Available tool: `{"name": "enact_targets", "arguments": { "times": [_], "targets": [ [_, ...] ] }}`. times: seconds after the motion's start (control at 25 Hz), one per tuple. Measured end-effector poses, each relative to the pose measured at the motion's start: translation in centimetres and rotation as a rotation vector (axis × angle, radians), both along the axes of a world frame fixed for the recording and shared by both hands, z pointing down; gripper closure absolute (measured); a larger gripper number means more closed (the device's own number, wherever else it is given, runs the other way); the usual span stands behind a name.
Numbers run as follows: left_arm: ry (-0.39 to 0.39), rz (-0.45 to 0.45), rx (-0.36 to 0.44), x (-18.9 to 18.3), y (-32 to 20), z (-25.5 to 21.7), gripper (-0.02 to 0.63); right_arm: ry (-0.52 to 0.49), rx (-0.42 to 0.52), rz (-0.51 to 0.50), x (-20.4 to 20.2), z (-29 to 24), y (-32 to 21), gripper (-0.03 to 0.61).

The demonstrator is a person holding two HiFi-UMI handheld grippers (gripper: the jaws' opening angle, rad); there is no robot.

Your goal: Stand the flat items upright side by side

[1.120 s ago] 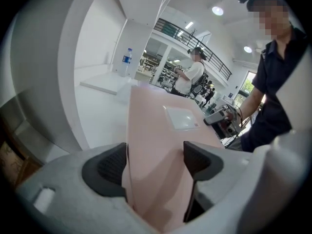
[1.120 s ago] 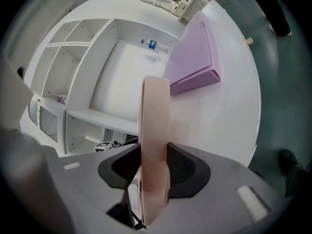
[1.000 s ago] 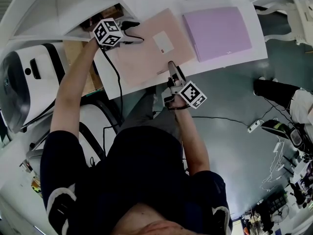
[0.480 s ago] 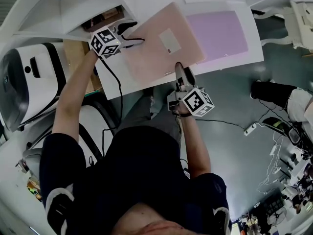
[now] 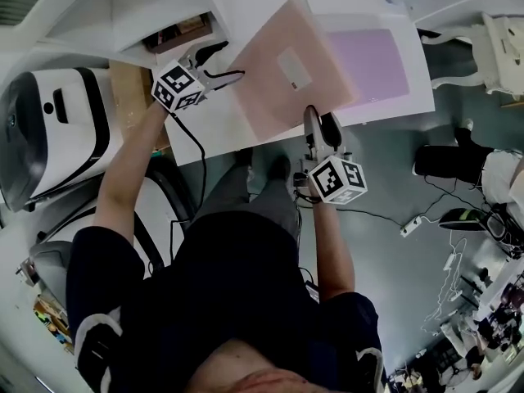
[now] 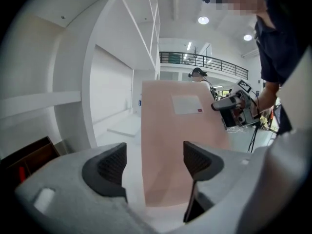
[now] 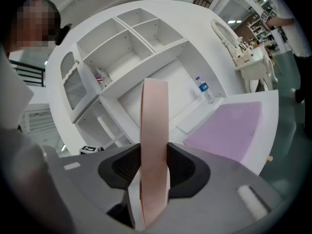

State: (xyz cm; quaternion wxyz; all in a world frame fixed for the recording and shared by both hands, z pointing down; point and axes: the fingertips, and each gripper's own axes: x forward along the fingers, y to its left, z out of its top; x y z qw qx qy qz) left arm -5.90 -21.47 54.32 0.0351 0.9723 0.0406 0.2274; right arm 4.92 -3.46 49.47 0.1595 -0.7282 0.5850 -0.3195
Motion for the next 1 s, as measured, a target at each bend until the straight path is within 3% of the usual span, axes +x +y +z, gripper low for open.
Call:
{"name": "enact_targets", "arguments": {
  "times": [0.44, 1.0],
  "targets": [
    [0.11, -0.181, 0.086, -1.1, 2.3, -6.1, 0.236, 0.311, 0.012, -0.067, 1.9, -6.4, -0.7, 0.42],
    [0.202, -0.426, 0.228, -4.9, 1.8, -11.1, 0.236, 0.56, 0.047, -0.121, 2.4, -9.6, -6.3, 0.42]
  ]
}}
